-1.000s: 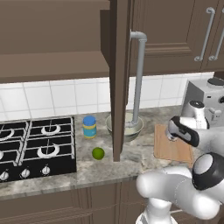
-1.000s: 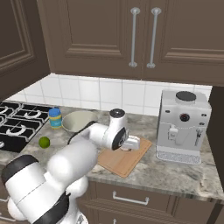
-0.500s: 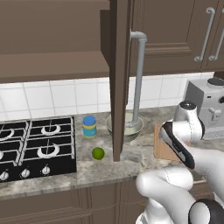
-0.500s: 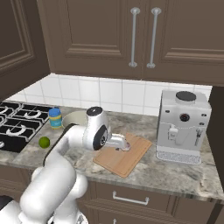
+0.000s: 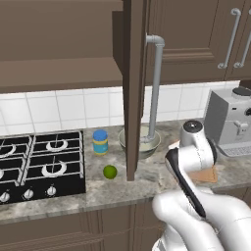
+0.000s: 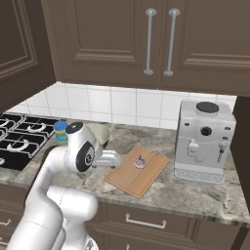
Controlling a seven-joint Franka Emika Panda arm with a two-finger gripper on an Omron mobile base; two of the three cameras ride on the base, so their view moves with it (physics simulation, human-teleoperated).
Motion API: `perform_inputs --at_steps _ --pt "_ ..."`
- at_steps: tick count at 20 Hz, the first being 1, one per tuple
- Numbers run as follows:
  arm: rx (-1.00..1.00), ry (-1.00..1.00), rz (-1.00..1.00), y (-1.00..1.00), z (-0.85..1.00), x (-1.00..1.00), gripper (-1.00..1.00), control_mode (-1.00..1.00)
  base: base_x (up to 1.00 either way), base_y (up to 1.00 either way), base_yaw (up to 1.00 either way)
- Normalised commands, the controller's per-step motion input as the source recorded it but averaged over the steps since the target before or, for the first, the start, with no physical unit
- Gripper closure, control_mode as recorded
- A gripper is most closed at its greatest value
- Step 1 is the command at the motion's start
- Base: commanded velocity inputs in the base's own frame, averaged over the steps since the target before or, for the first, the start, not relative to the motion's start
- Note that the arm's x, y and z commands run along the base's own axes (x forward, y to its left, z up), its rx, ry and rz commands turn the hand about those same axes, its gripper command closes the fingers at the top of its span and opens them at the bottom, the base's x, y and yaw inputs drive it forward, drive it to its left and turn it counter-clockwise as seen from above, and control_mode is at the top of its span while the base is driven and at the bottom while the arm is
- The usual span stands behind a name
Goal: Open the cabinet. Place the bowl and condiment on the counter. Then place the lime and garlic on the cutting board.
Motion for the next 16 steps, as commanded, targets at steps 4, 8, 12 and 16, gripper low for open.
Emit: perform_inputs --at_steps 4,8,12,16 --pt "0.00 -0.01 0.09 0.47 0.18 -0.30 -1.00 -1.00 0.00 0.00 0.00" --pt "0.00 0.00 0.15 0.50 0.24 -0.23 -1.00 -1.00 0.00 0.00 0.00" --pt "0.01 0.00 0.15 0.54 0.27 -0.13 -1.00 -1.00 0.00 0.00 0.00" --pt "0.00 0.00 0.18 0.65 0.16 -0.01 -1.00 -1.00 0.00 0.00 0.00"
